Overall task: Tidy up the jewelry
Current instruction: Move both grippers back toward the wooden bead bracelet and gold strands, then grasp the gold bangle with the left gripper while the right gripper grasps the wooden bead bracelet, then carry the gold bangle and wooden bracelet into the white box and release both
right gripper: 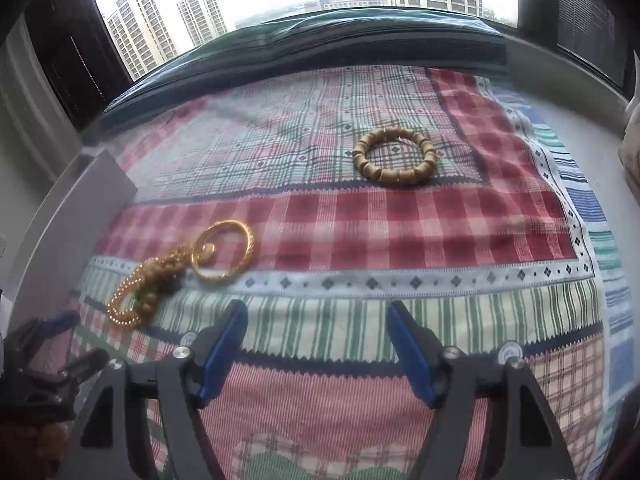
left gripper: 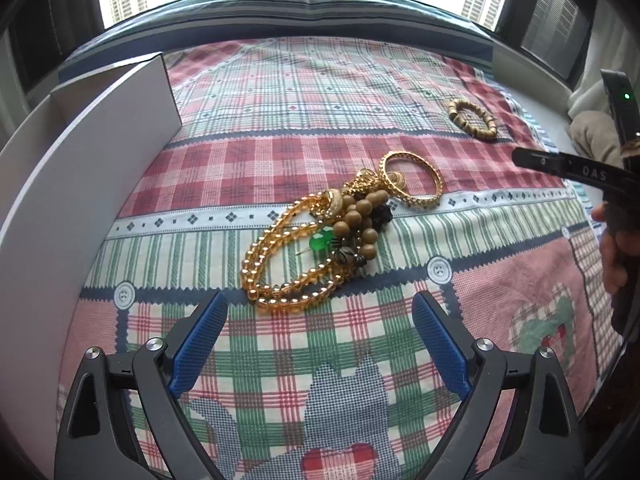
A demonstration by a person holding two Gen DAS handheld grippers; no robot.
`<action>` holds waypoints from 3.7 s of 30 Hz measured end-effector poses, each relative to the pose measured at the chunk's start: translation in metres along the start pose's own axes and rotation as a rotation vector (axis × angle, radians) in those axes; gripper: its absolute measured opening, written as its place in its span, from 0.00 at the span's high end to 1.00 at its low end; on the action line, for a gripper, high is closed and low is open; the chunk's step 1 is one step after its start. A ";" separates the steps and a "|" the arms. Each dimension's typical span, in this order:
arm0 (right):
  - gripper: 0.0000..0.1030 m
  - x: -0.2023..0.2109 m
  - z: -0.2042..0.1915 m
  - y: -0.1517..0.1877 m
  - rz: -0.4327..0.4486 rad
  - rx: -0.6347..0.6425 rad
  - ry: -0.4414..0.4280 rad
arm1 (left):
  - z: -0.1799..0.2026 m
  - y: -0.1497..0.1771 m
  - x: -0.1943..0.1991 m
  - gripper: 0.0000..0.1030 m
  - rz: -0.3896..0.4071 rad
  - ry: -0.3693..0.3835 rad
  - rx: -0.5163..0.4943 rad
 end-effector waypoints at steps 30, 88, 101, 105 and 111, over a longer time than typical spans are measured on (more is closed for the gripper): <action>0.27 0.020 -0.008 0.065 -0.154 0.151 -0.282 | 0.052 -0.075 -0.089 0.12 -0.014 -0.232 -0.008; 0.86 0.092 -0.068 0.046 -0.059 0.121 -0.312 | -0.033 0.042 0.106 0.97 0.054 0.098 0.041; 0.86 0.111 -0.226 -0.004 -0.015 0.193 -0.602 | -0.200 0.051 0.208 0.97 0.137 -0.033 0.272; 0.86 0.113 -0.294 -0.035 0.016 0.249 -0.648 | -0.256 0.033 0.218 0.97 0.172 -0.098 0.374; 0.86 0.076 -0.377 -0.080 0.033 0.313 -0.619 | -0.317 0.000 0.170 0.97 0.138 -0.141 0.517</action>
Point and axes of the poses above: each gripper's, at about its wrist camera, not at the fingertips, and x roughly against the way its jaws point, z to its right, y to its underside, the point moved 5 cm from there along -x, roughly the way its jaws point
